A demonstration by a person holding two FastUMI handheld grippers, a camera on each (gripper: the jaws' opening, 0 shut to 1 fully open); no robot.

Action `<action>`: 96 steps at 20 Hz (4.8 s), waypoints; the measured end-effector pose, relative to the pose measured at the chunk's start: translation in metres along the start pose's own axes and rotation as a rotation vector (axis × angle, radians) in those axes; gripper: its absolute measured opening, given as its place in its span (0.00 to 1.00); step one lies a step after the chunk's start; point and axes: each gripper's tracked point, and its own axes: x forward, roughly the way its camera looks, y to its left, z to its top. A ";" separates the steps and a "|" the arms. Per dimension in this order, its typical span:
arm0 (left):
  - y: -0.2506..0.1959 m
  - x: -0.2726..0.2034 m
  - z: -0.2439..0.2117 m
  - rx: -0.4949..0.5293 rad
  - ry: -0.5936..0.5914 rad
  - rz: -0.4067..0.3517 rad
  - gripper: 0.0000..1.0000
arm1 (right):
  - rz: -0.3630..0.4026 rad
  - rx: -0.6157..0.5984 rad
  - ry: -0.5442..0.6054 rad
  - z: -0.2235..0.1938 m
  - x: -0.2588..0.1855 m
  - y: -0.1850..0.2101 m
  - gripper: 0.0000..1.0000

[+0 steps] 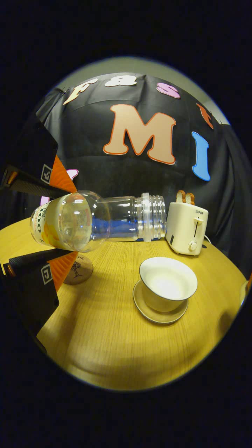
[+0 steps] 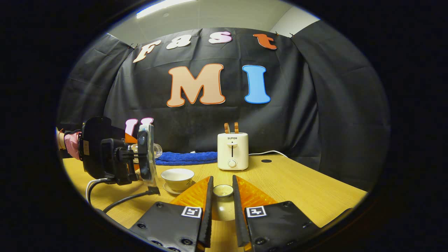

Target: Open the teacup lid with one hand, grasp the water bottle and pour water into the teacup with the other hand; after pouring, place the water bottle on the coaster and then close the teacup lid.

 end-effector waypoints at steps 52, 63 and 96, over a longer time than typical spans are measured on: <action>0.059 0.007 0.024 0.521 0.013 0.093 0.67 | 0.010 0.001 0.000 0.000 -0.001 0.002 0.32; -0.003 0.008 0.000 -0.332 -0.080 -0.061 0.69 | 0.010 0.000 0.002 -0.001 0.000 0.002 0.31; 0.005 0.042 -0.012 -1.430 -0.266 -0.206 0.67 | 0.015 -0.001 0.003 0.000 0.002 0.002 0.31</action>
